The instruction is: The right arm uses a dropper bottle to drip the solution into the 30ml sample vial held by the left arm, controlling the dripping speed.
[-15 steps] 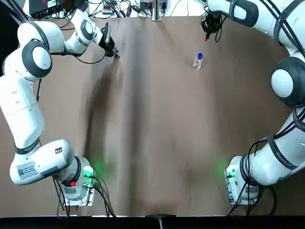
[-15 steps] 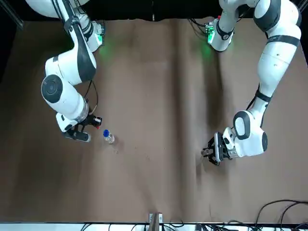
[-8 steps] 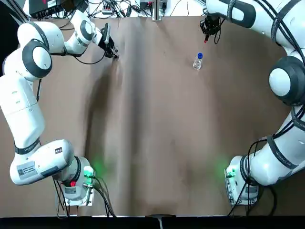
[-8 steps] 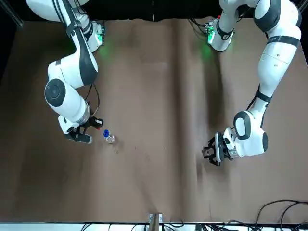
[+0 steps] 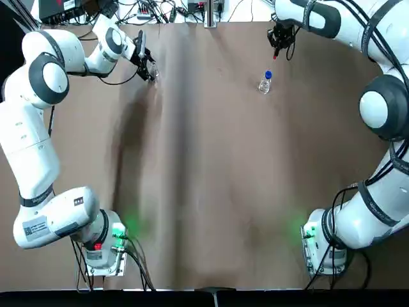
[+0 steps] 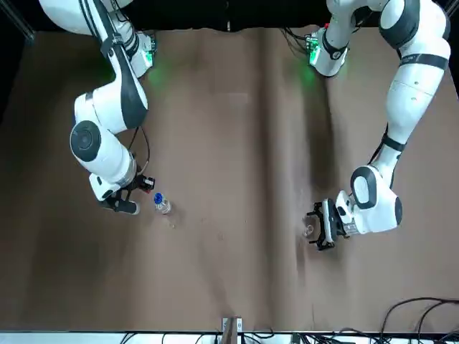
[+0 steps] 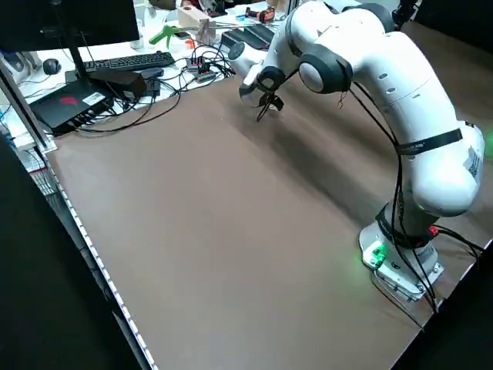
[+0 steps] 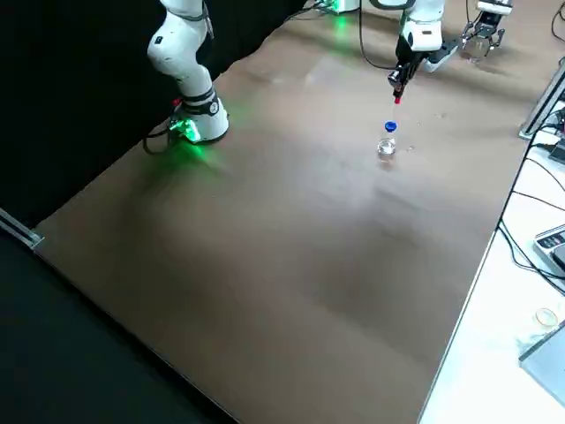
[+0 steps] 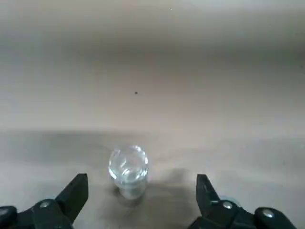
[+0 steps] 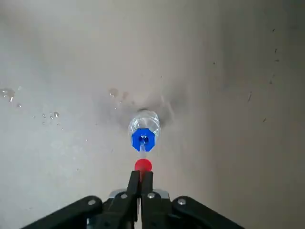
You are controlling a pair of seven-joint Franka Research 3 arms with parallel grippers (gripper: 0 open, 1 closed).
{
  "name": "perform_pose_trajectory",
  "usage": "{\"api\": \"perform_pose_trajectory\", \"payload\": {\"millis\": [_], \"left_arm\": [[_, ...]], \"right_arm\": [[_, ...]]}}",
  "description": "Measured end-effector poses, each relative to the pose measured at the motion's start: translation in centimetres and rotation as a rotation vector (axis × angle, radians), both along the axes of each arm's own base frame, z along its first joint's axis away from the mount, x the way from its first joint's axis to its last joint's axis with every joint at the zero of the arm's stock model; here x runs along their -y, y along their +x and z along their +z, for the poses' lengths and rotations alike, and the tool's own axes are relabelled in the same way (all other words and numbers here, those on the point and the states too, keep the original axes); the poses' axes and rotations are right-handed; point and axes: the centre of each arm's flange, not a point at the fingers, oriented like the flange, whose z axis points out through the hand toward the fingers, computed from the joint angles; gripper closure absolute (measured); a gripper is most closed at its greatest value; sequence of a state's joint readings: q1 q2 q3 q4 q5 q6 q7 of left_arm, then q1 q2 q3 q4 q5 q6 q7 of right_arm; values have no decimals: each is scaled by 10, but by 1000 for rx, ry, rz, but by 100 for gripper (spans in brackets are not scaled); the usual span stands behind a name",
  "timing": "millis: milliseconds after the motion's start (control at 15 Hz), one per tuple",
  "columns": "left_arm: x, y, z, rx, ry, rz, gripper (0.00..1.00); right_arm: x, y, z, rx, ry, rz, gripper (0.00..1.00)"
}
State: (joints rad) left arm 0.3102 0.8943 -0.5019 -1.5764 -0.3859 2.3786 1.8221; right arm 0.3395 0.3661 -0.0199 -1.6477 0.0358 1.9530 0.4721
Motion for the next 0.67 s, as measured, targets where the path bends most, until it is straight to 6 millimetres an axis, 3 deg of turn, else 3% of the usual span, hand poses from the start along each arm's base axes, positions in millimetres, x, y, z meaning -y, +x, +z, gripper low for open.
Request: {"api": "perform_pose_trajectory", "payload": {"millis": [667], "left_arm": [[-47,7,2,-54,19,147,0]], "right_arm": [[-2,1,-7,0,-6,7,96]]}}
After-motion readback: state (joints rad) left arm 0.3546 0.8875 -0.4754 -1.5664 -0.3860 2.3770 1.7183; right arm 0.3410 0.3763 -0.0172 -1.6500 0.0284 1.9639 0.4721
